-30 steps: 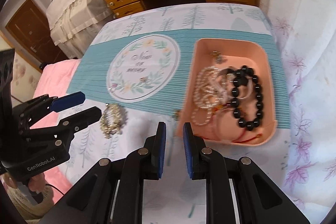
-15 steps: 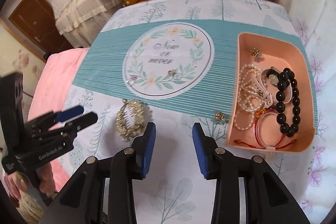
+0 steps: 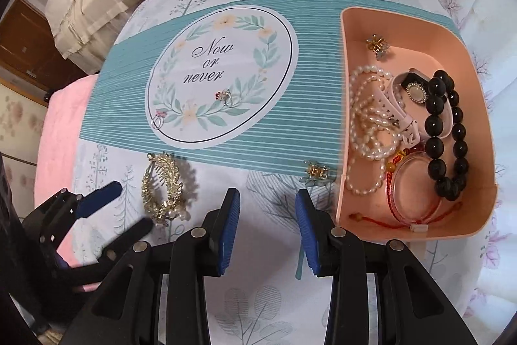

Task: Organize jewelry
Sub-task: 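Grasp the gold leaf hair comb with the left tool while the right tool grasps the small gold clip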

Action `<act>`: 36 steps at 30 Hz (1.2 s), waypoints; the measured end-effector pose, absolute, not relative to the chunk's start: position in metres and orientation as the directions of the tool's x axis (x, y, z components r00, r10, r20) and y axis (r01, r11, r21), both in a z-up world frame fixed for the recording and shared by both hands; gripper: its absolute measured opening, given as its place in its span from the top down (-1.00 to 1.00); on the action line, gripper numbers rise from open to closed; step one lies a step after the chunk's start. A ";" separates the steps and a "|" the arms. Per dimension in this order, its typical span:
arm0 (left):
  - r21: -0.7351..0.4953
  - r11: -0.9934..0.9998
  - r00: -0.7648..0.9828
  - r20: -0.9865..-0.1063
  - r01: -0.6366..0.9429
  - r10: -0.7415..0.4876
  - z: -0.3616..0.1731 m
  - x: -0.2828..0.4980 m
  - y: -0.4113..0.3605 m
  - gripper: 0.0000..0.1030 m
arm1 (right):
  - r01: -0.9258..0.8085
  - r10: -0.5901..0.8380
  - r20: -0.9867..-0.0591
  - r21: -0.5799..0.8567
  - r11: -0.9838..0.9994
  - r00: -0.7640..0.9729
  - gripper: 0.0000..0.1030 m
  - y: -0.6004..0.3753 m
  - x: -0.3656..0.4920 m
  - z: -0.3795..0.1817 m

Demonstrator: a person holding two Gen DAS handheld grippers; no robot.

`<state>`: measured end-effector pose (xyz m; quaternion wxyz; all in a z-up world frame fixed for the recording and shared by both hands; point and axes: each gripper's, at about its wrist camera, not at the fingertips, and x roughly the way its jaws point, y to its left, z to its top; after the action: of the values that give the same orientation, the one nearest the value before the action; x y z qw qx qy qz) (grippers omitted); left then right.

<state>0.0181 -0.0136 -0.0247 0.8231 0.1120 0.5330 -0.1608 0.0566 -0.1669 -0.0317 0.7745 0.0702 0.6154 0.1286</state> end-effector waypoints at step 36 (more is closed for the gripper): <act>0.047 0.861 0.277 -0.955 0.506 -0.110 -0.056 0.048 -0.042 0.48 | -0.100 0.052 -0.982 0.034 0.994 0.182 0.57 -0.137 0.087 -0.061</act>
<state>0.0480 -0.0422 -0.0563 0.7798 0.1742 0.5679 -0.1976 0.0870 -0.1375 -0.0610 0.7684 -0.0188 0.6377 0.0497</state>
